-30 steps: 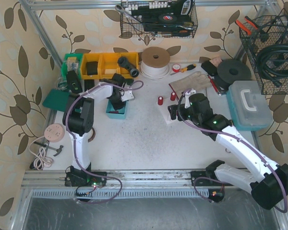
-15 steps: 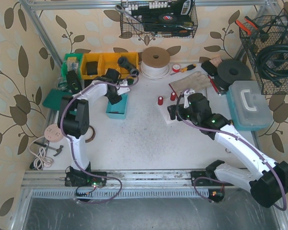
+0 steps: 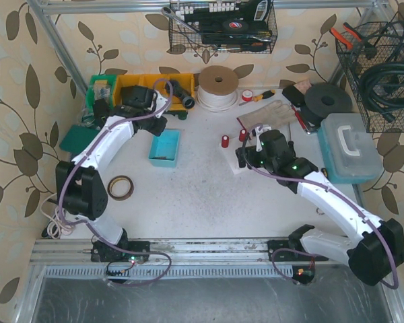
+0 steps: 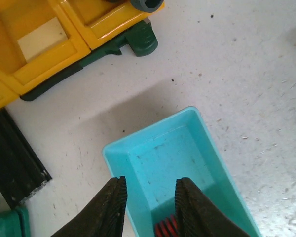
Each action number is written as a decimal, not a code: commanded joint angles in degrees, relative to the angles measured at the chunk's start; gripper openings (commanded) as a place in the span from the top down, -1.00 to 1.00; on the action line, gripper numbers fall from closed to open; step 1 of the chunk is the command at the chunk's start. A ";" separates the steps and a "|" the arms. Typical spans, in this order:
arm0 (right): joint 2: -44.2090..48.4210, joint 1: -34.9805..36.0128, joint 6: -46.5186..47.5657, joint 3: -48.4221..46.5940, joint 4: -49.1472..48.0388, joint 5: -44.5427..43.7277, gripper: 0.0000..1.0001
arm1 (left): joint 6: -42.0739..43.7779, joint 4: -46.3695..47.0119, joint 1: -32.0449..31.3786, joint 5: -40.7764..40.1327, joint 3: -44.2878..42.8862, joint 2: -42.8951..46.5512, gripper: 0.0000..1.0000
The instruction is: Install the large spring
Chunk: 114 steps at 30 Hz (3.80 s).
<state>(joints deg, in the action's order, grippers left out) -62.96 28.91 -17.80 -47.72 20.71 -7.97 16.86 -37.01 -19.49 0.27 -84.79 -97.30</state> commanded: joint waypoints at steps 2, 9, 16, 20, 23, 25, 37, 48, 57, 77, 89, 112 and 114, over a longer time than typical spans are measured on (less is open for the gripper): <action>0.53 0.13 1.51 2.33 -3.05 -3.69 -0.96 | -12.80 -0.25 0.24 1.51 2.29 1.56 0.32; -3.07 0.15 1.53 2.26 -4.69 -3.90 -0.96 | -16.17 0.50 0.24 2.66 1.15 1.29 0.31; -0.50 0.63 2.64 6.66 -10.28 -4.85 -0.95 | -23.66 5.85 0.24 -3.35 5.30 4.74 0.31; 3.44 0.71 2.89 5.49 -5.84 -5.38 -0.95 | -30.78 12.36 0.19 -9.30 12.52 8.73 0.34; 5.64 0.63 -3.69 0.18 4.60 -2.81 -0.95 | -36.49 8.97 0.11 -12.49 12.33 8.07 0.39; 5.04 0.69 -8.26 -4.58 11.21 1.55 -0.95 | -37.01 4.63 -1.09 -13.25 11.55 7.74 0.39; 4.48 0.64 -9.65 -16.72 30.65 4.60 -0.95 | -34.73 -15.12 -3.00 -11.59 9.60 4.62 0.27; -6.03 0.59 -3.73 -27.00 35.74 4.13 -0.95 | -27.19 -10.70 -1.83 -9.23 2.86 -5.27 -0.06; -6.31 0.84 -0.18 -28.55 36.39 3.69 -0.95 | -27.51 -17.25 0.50 -9.20 -1.00 -11.62 0.22; -4.06 1.50 -1.05 -27.16 36.32 4.10 -0.94 | -13.71 -17.46 1.07 -4.64 -1.97 -10.52 1.00; -4.33 1.55 -1.36 -28.29 37.83 4.38 -0.93 | 11.35 -16.12 7.83 10.13 -9.83 -18.37 1.00; -2.54 1.44 0.75 -28.69 41.01 2.79 -0.93 | 22.07 -21.74 8.67 8.63 -18.51 -21.97 0.41; -2.37 1.43 0.67 -28.73 40.99 3.31 -0.93 | 21.34 -21.61 8.67 9.75 -19.15 -21.13 0.15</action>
<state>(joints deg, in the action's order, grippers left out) -66.30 30.26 -17.69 -74.81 60.53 -4.29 39.57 -58.24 -10.92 7.84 -100.36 -119.90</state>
